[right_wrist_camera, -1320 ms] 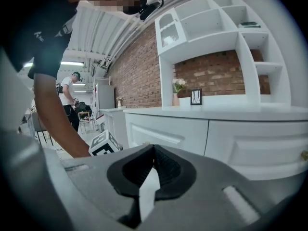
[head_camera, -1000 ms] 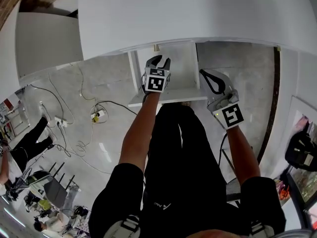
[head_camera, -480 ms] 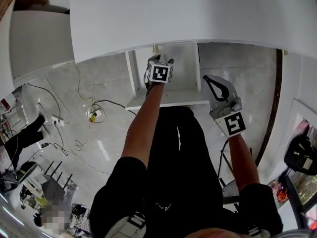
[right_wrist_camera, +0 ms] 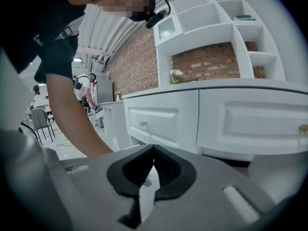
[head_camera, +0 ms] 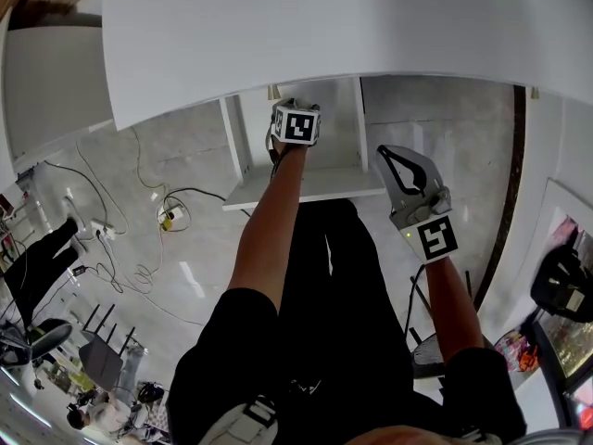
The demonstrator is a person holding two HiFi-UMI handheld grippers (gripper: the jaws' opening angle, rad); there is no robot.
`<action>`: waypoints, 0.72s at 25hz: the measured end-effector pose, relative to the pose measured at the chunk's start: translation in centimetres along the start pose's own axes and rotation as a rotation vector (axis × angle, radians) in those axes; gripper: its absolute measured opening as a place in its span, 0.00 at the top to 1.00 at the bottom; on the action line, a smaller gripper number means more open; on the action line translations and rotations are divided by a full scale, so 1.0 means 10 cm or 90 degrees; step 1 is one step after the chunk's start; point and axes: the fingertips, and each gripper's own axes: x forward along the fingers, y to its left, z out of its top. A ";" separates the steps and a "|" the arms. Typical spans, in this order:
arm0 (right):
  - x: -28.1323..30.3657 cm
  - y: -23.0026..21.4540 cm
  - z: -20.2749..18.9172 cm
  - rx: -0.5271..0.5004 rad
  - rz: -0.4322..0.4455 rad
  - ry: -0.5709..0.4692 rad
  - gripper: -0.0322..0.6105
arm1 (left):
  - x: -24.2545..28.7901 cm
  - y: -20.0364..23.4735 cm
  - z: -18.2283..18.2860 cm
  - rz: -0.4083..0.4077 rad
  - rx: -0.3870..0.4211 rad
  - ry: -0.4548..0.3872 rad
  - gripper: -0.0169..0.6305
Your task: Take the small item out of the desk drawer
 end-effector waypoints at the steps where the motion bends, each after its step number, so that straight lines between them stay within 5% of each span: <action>1: -0.02 -0.02 -0.02 0.001 -0.001 0.002 0.95 | 0.02 -0.02 0.00 -0.001 0.006 0.001 0.59; 10: -0.05 -0.10 -0.12 0.006 -0.004 0.005 0.95 | 0.02 -0.02 -0.02 0.000 0.056 0.005 0.69; 18: -0.01 -0.03 0.04 0.007 -0.003 0.002 0.95 | -0.58 -0.30 0.17 -0.059 0.156 -0.066 0.69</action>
